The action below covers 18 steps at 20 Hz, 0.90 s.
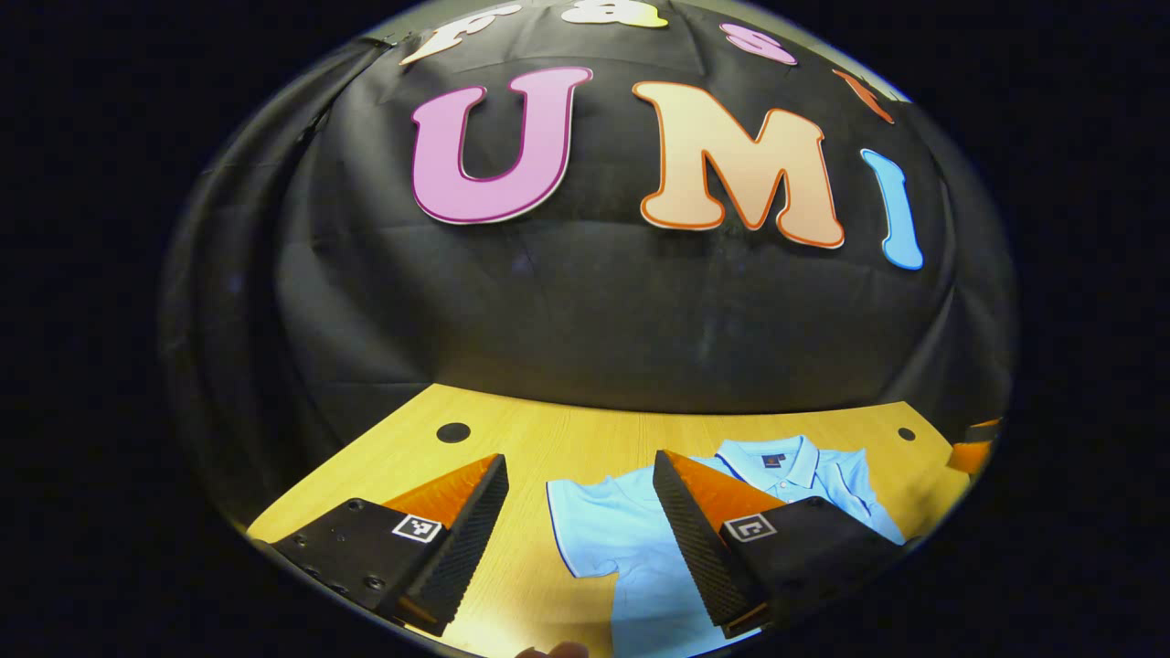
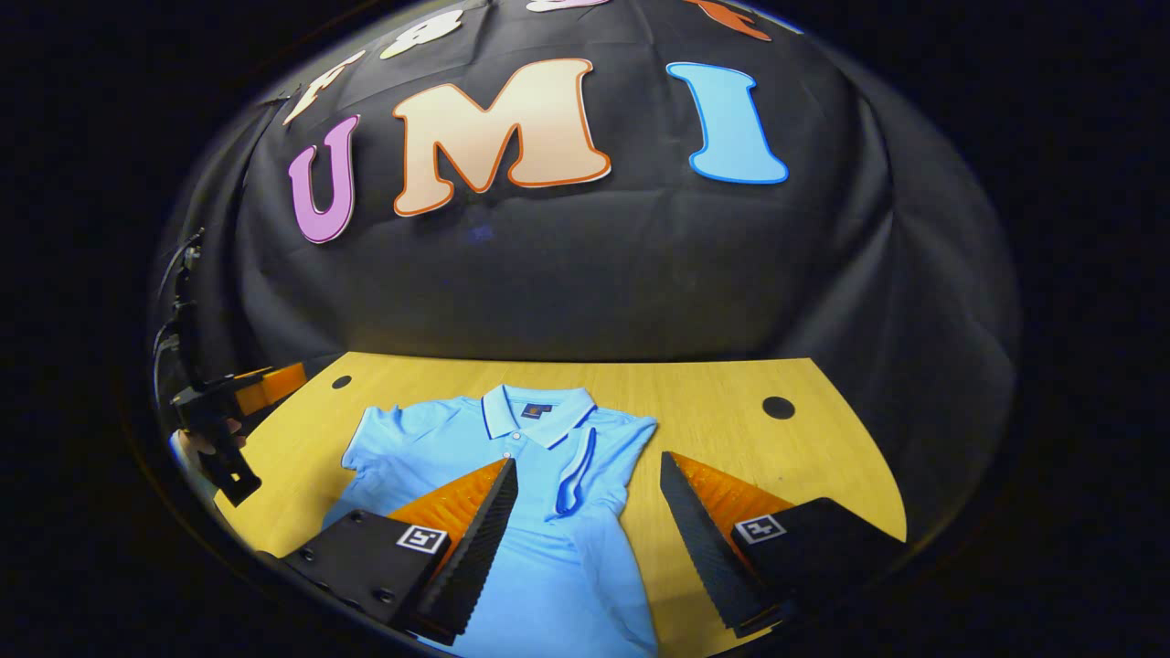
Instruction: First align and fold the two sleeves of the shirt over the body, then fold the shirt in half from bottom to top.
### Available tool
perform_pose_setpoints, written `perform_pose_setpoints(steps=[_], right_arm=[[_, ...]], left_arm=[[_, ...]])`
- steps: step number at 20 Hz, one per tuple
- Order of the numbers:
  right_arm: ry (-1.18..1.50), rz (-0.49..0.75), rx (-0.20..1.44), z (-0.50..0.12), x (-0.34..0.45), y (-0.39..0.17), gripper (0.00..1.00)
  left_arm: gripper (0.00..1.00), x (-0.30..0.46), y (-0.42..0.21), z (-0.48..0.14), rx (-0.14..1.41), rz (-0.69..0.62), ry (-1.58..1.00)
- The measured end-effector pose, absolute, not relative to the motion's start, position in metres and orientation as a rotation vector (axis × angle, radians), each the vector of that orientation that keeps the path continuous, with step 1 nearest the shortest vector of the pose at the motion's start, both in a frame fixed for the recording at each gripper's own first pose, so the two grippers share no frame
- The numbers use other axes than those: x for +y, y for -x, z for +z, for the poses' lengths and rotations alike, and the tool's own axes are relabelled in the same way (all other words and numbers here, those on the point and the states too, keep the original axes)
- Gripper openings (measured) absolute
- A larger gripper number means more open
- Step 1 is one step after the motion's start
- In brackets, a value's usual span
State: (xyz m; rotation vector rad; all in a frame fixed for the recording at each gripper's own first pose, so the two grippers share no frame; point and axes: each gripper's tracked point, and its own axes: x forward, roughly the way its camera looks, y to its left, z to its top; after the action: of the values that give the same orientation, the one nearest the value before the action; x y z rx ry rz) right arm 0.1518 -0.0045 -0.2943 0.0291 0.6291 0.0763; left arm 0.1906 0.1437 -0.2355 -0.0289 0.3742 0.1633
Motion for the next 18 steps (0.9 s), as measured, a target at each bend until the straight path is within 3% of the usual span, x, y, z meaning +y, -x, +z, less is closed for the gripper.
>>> perform_pose_setpoints(steps=[2,4,8,9,11,12,17,18], right_arm=[[-0.020,0.049,0.627,-0.289,-0.020,-0.145,0.93],[-0.016,0.025,0.633,-0.288,-0.031,-0.135,0.98],[-0.011,-0.006,0.673,-0.297,-0.047,-0.116,0.98],[-0.012,-0.008,0.680,-0.300,-0.048,-0.113,0.93],[-0.007,-0.013,0.691,-0.304,-0.050,-0.107,0.98],[-0.006,-0.014,0.697,-0.305,-0.051,-0.104,0.93],[-0.027,-0.029,0.705,-0.307,-0.055,-0.096,0.93],[-0.028,-0.029,0.706,-0.308,-0.054,-0.095,0.98]], left_arm=[[0.95,0.143,-0.202,-0.261,0.421,0.152,0.021],[0.95,0.145,-0.213,-0.285,0.459,0.159,0.038],[0.95,0.152,-0.225,-0.326,0.530,0.197,0.056],[0.95,0.156,-0.227,-0.335,0.549,0.211,0.056],[0.95,0.161,-0.227,-0.352,0.592,0.227,0.062],[0.95,0.162,-0.225,-0.360,0.619,0.235,0.071],[0.95,0.162,-0.209,-0.394,0.729,0.244,0.093],[0.96,0.163,-0.207,-0.389,0.734,0.244,0.095]])
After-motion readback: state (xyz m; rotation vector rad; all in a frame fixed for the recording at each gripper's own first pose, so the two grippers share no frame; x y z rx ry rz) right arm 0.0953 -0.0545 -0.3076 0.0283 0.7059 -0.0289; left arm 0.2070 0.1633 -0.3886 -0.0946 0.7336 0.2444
